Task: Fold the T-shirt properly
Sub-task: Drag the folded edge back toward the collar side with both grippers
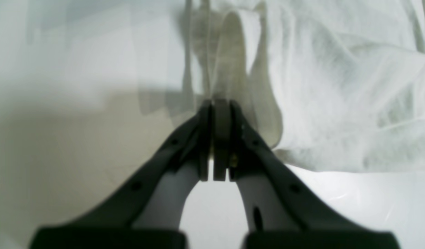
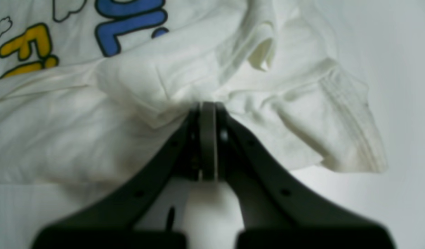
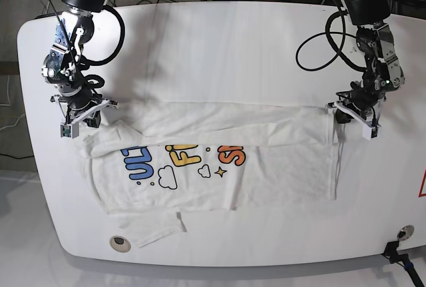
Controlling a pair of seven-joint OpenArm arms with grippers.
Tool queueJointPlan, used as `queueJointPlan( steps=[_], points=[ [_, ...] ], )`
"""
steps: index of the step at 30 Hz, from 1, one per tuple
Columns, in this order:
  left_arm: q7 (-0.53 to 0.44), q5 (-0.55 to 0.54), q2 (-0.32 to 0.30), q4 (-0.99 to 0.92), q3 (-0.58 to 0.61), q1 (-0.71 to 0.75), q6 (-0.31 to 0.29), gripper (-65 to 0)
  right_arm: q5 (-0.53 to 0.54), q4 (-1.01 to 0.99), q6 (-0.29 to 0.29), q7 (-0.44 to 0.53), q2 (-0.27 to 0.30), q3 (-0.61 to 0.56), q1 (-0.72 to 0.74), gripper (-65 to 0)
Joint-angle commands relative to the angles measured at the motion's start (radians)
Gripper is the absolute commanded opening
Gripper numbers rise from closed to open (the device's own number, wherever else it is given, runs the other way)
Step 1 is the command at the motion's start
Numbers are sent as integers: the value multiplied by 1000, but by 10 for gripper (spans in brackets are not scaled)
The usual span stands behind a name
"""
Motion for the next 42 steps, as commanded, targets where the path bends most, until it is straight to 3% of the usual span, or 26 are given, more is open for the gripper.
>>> queueJointPlan(
  steps=[1, 11, 15, 18, 22, 28, 34, 42],
  points=[
    [-8, 14, -11, 11, -2, -8, 2, -650, 11, -6, 4, 41, 16, 7, 13, -650],
    [-6, 19, -16, 15, 2, -29, 0, -650, -55, -93, 2, 40, 21, -19, 67, -650],
    [31, 28, -22, 28, 5, -17, 7, -606, -42, -94, 3, 40, 24, -14, 71, -500],
    [44, 33, -38, 52, 7, -5, 5, -593, -38, -87, 8, 36, 33, -13, 67, -465],
    [58, 38, -64, 92, 16, 45, 3, -635, -26, -86, 11, 14, 53, -7, 49, -504],
    [93, 41, -125, 210, 27, 210, -1, -650, -20, -76, 15, -32, 65, -1, -9, -626],
    [64, 48, -174, 371, 59, 397, -1, -650, -17, -52, 18, -33, 79, -2, -97, -650],
    [35, 46, -160, 569, 3, 510, 13, -650, -8, 20, 36, -42, 80, 6, -176, -650]
  ],
)
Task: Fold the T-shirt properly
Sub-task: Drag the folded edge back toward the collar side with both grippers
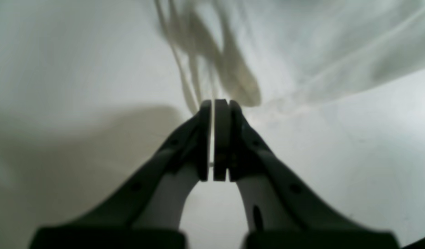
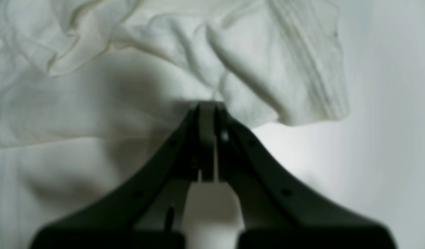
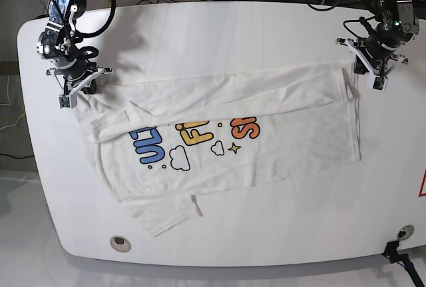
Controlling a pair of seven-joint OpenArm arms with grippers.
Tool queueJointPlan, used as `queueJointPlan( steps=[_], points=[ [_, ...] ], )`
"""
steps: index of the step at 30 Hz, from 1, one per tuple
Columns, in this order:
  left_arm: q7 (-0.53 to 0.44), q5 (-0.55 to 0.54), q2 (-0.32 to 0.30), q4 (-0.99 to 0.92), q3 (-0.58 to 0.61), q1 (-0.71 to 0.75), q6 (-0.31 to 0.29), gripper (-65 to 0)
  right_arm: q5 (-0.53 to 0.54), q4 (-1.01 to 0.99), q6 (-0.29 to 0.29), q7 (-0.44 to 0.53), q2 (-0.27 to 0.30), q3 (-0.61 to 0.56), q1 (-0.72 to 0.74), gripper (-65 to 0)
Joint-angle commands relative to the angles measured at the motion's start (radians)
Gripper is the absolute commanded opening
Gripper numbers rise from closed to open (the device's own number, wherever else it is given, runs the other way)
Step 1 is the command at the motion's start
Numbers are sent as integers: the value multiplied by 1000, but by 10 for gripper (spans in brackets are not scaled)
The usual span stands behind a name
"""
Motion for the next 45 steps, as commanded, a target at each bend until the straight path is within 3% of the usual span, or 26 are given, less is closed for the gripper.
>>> queueJointPlan(
  steps=[1, 9, 15, 20, 24, 35, 45],
  points=[
    [-21, -9, -12, 56, -36, 20, -1, -650, -7, 41, 4, -34, 13, 7, -12, -650],
    [-26, -20, -7, 118, -93, 124, 0, -650, -10, 185, 1, -20, 32, 5, -157, -650],
    [-54, -36, -5, 99, -98, 120, -1, -650, -11, 186, -31, -7, 36, 5, -197, -650],
    [-81, -40, 8, 28, -93, -30, -1, -650, -18, 142, -109, -5, 34, -6, -147, -650],
    [-56, -47, 36, -125, -76, -244, -3, -650, -3, 45, -100, 8, 38, -12, -86, -650],
    [-44, -33, 46, -252, -74, -173, 9, -650, 8, 4, -105, -50, 42, -5, -43, -650],
    [-53, -32, 44, -237, -78, -109, 7, -650, -90, -41, -111, 17, 47, -8, -55, -650]
  ],
)
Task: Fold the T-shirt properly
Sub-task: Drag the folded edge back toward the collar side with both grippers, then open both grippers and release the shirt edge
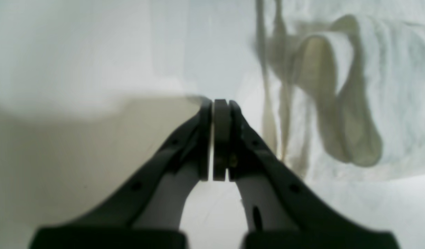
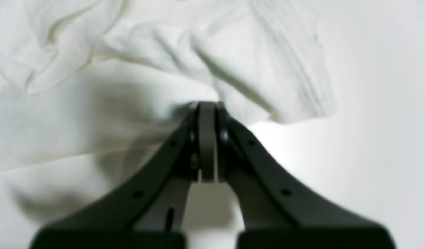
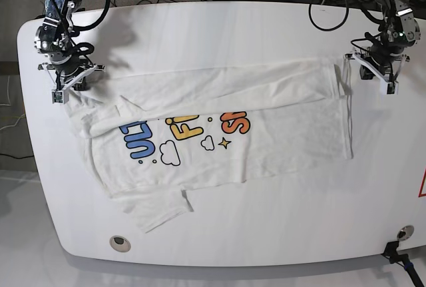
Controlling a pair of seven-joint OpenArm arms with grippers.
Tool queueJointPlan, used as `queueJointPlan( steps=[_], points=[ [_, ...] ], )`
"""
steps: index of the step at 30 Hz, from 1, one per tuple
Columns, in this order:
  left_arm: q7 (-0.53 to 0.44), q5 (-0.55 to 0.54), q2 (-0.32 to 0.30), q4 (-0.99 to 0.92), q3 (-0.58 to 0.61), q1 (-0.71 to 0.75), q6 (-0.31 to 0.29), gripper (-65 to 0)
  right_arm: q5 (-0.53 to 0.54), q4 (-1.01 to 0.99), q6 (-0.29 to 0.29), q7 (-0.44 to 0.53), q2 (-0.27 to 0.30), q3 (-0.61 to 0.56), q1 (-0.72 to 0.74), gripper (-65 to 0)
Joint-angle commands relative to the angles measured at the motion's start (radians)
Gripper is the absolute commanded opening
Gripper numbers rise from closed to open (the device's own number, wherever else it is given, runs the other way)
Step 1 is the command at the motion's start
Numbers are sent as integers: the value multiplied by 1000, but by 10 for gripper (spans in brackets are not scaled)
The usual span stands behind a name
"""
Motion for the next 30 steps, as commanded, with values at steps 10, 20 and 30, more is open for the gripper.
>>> queueJointPlan(
  steps=[10, 20, 30],
  points=[
    [23, 8, -14, 61, 4, 63, -4, -650, -42, -3, 1, -23, 26, -2, -25, -650],
    [119, 14, -13, 313, -15, 98, -21, -650, -23, 195, 8, -173, 141, -23, -46, -650],
    [179, 41, 11, 241, -161, -49, -24, -650, -17, 222, 10, -166, 135, -25, -48, -650]
  ],
)
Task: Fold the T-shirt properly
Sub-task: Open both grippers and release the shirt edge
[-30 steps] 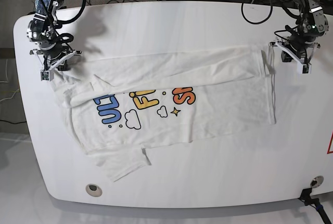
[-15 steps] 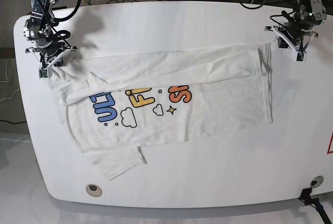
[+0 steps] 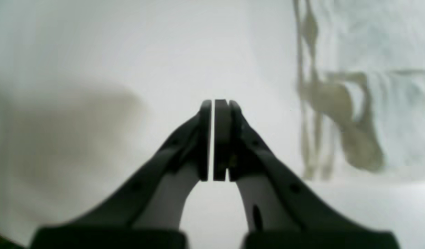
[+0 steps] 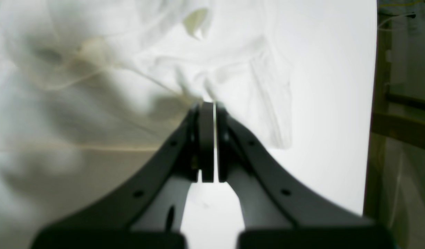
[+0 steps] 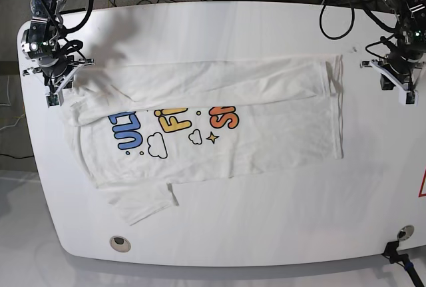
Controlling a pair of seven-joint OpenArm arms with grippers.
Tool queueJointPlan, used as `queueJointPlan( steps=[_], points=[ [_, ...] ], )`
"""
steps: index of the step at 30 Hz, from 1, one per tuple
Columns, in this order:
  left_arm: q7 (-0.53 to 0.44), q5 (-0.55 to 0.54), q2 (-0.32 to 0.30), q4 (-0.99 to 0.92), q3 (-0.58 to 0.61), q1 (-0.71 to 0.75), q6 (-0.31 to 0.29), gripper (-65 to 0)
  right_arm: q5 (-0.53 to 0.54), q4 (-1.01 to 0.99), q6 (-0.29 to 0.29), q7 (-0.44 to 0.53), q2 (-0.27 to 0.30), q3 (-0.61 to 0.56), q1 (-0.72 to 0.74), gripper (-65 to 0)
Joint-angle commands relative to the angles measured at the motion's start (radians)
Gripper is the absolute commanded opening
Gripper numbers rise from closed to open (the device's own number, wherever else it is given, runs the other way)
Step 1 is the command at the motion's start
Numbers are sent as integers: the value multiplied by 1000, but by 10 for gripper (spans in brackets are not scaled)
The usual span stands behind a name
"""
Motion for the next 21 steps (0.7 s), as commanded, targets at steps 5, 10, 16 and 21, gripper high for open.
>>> queueJointPlan(
  steps=[5, 10, 16, 21],
  points=[
    [14, 21, -20, -98, 45, -84, 8, -650, 3, 12, -3, 33, 18, 4, 8, -650],
    [10, 45, -3, -89, 53, -75, 14, -642, -4, 9, 36, 30, -85, -20, 12, -645],
    [10, 45, -3, -77, 53, -75, 14, -642, -2, 29, 45, 30, -91, -20, 8, -646],
    [10, 45, -4, -77, 53, -78, 14, -642, -1, 47, 45, 30, -91, -18, 11, -644]
  ],
)
